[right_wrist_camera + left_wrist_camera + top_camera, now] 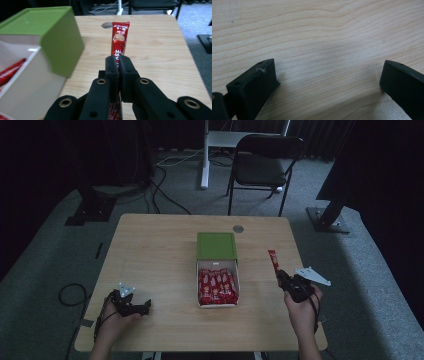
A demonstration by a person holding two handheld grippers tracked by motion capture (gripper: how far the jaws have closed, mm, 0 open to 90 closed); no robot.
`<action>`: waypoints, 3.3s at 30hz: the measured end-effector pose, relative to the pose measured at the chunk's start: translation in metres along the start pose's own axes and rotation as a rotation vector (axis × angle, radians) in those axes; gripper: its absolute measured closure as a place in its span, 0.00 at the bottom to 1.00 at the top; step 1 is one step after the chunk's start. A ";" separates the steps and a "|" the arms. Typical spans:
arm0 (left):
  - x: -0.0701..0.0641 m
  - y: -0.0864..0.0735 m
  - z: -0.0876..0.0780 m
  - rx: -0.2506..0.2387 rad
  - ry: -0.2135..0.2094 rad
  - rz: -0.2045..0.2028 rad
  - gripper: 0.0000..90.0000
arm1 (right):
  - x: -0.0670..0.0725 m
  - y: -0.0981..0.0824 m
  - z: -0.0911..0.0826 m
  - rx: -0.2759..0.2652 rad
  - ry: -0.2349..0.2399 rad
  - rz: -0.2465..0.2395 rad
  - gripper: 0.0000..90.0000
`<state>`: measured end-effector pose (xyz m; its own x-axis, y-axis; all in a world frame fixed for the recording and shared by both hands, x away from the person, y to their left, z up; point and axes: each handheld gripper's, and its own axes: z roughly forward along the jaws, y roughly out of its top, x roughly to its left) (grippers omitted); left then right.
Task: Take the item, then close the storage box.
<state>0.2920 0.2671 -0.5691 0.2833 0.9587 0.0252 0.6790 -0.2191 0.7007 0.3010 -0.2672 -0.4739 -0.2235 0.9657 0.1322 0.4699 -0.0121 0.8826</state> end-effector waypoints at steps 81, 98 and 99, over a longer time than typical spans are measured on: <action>0.000 0.000 0.000 0.002 0.000 0.003 0.02 | -0.042 -0.064 0.047 0.147 -0.027 0.002 0.62; 0.000 0.000 0.000 0.003 -0.001 0.003 0.02 | -0.033 -0.073 0.057 0.191 0.030 -0.087 0.52; 0.000 0.000 0.000 0.003 0.000 0.003 0.02 | -0.031 -0.072 0.056 0.187 0.037 -0.096 0.51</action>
<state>0.2920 0.2673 -0.5688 0.2851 0.9581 0.0269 0.6805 -0.2221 0.6982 0.3225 -0.2821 -0.5667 -0.3046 0.9498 0.0711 0.5941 0.1311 0.7936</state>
